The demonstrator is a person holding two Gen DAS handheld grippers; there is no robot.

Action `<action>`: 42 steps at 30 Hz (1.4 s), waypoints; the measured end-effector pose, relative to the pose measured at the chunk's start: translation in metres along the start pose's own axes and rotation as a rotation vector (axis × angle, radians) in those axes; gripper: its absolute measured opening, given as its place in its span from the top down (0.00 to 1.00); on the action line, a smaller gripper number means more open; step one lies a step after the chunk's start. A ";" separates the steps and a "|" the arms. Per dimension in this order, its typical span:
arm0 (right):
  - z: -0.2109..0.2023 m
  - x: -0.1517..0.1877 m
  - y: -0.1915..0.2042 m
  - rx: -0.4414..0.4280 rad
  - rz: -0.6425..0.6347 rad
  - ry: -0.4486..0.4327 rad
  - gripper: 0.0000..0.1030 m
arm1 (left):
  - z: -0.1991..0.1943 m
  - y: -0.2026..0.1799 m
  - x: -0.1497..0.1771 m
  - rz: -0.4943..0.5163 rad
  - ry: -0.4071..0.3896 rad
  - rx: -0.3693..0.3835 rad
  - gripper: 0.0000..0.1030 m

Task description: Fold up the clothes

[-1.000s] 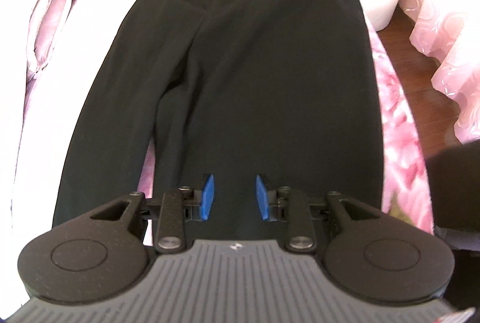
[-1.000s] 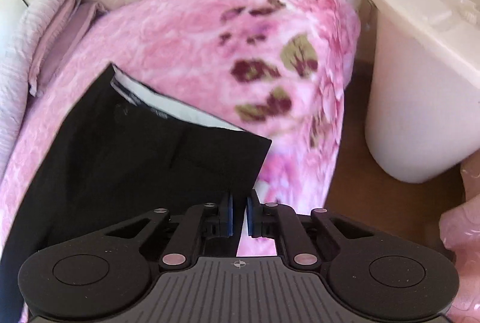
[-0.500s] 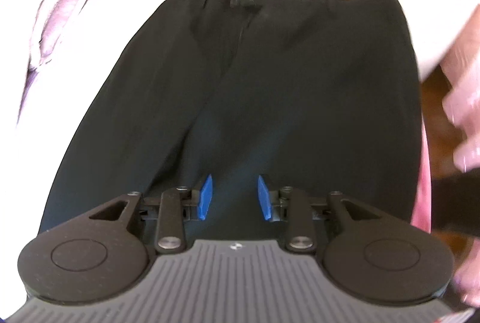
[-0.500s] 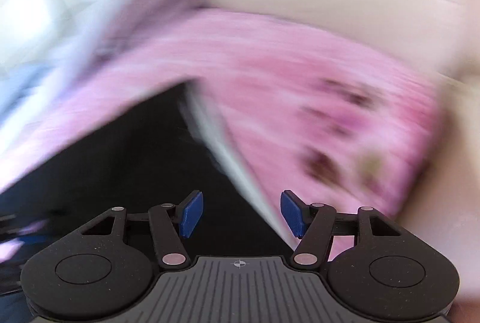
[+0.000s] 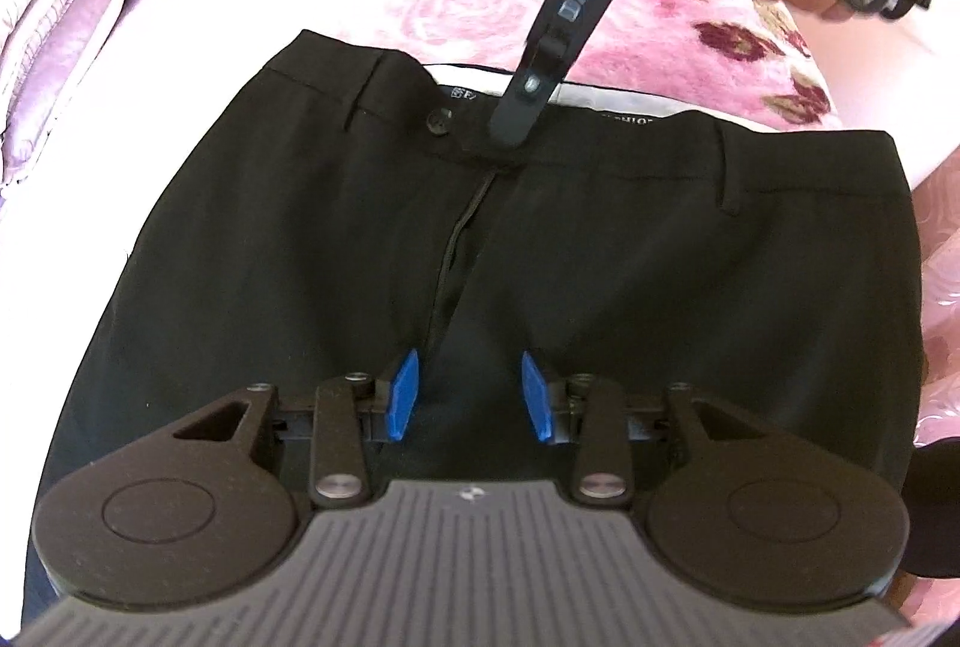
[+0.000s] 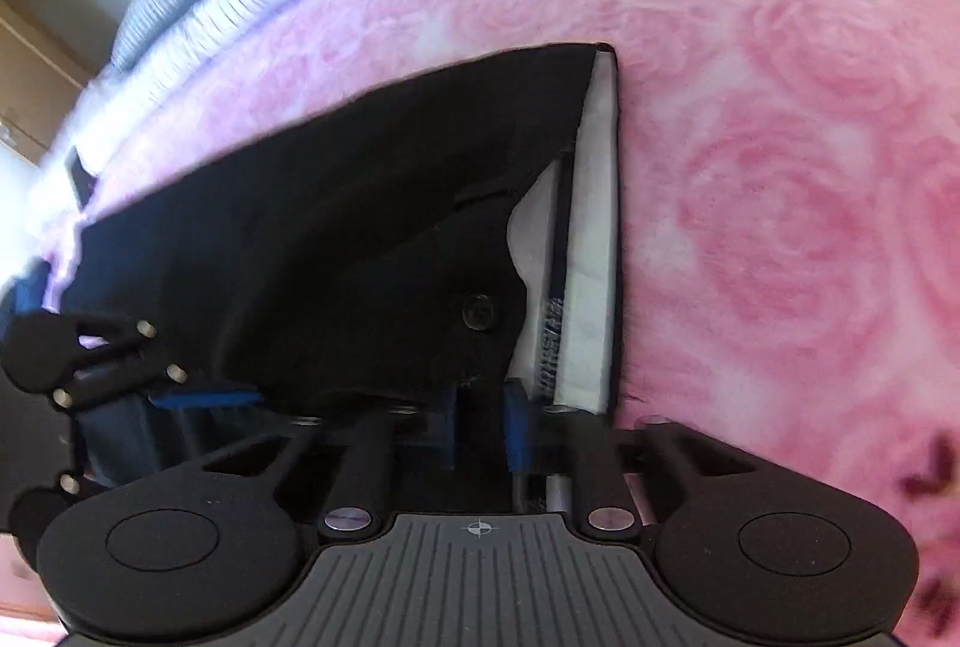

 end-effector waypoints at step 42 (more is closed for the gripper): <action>0.009 -0.042 0.010 -0.007 -0.145 -0.021 0.95 | -0.009 0.015 0.019 -0.207 -0.033 -0.014 0.61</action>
Point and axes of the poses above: each gripper's, at about its wrist camera, not at the fingertips, and z roughly the way its jaws point, y to its left, x to its underside, the point moved 5 cm from there along z, roughly the way its jaws point, and after that the axes turned 8 degrees about z, right-handed, at the moved point
